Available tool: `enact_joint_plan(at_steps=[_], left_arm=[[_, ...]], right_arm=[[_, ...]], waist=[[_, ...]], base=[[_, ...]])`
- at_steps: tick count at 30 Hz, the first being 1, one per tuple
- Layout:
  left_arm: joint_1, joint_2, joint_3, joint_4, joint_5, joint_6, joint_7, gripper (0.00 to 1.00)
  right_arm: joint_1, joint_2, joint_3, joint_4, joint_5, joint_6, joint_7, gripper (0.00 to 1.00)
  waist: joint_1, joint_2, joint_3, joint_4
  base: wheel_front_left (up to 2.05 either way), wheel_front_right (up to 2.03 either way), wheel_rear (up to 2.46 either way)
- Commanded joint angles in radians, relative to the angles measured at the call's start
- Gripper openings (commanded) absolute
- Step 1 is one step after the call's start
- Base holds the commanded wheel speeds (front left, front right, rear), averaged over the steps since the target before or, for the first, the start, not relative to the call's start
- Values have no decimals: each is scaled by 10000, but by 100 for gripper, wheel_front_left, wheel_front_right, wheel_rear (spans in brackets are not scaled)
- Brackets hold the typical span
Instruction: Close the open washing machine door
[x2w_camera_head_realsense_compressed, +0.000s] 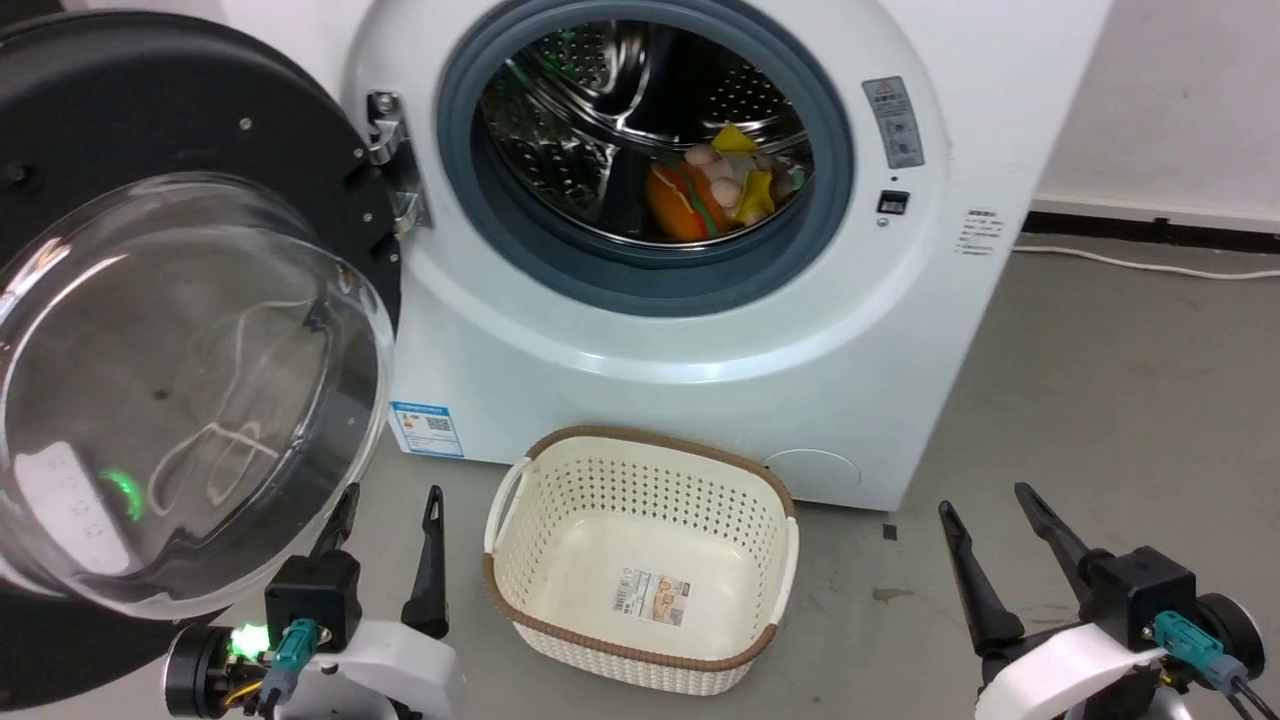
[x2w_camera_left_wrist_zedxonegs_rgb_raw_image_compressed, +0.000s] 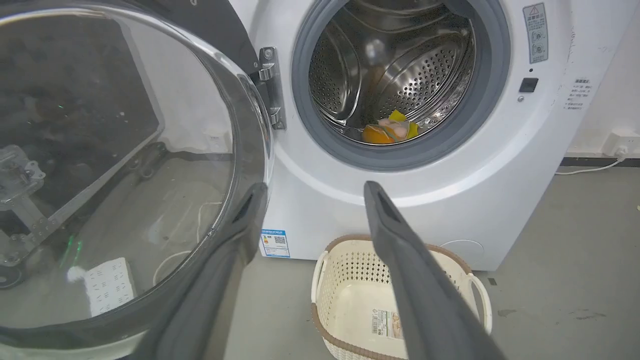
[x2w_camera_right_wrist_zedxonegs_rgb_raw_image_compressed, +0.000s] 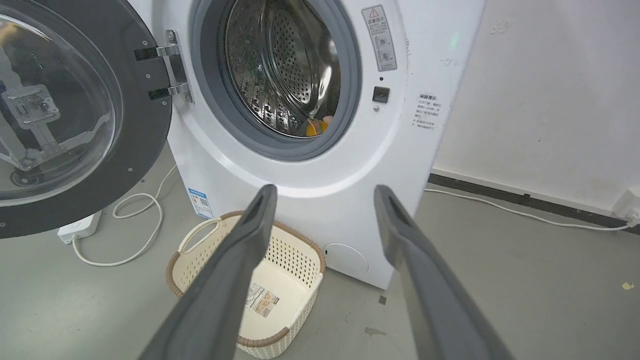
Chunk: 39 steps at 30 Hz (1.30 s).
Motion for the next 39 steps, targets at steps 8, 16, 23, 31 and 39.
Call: enact_joint_plan(at_steps=[8, 16, 23, 31, 39], left_arm=[[-4, 34, -48, 72, -31, -75, -228, 100], [21, 59, -78, 124, -39, -94, -395, 100], [66, 73, 18, 57, -74, -29, -542, 100], [130, 64, 102, -32, -109, 45, -708, 100], [189, 46, 179, -140, -146, 122, -876, 100]], right_arm=[[-19, 12, 198, 90, 172, 2, -248, 100], [-38, 15, 362, 201, 244, 3, -416, 100], [-214, 18, 666, 409, 293, 3, -562, 100], [-461, 21, 1007, 702, 352, 3, -728, 100], [-727, 24, 1421, 996, 451, 4, -896, 100]], waist=[[0, 0, -44, 499], [0, 0, -104, 1114], [0, 0, -30, 1476], [0, 0, 28, 1843], [0, 0, 83, 2210]], base=[[0, 0, 0], [0, 0, 0], [0, 0, 0], [0, 0, 0], [0, 0, 0]])
